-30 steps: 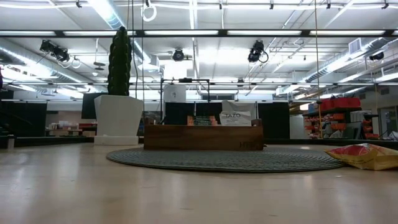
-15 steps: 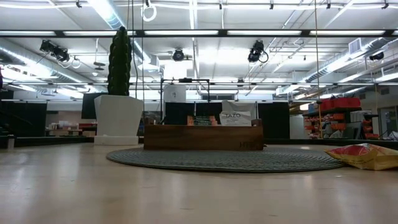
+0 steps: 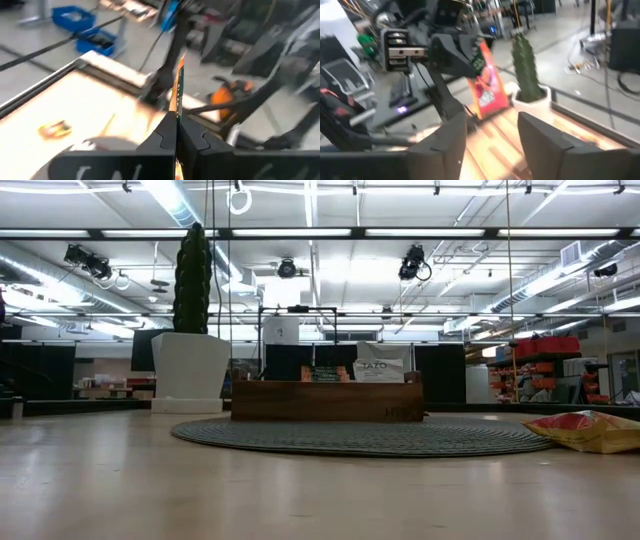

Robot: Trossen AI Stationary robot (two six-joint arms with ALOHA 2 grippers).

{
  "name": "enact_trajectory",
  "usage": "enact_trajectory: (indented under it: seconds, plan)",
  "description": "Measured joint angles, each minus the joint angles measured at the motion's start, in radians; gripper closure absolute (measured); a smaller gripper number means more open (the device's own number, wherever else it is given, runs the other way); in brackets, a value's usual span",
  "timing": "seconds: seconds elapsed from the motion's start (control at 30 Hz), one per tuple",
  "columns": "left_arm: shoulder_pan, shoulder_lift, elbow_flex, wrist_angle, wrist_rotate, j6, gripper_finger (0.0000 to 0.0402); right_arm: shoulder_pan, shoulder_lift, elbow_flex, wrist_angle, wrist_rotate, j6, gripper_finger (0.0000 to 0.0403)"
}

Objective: Pick & Place Tea
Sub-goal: Put the pink tea bag into the middle section of the wooden organizer

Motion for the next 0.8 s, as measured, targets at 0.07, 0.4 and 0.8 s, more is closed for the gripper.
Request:
enact_trajectory:
  seconds: [0.07,0.4,0.8]
  plan:
    - [0.012,-0.002,0.000,-0.052,-0.018,0.035,0.0400,0.000,-0.031,0.000,-0.103,0.001,0.043,0.0202]
    - [0.119,0.075,-0.021,-0.175,-0.023,0.257,0.0400,-0.039,-0.075,0.000,-0.488,0.057,0.241,0.0186]
    - [0.270,0.217,-0.202,-0.010,0.151,0.362,0.0400,-0.134,-0.075,0.000,-0.641,0.065,0.307,0.0195]
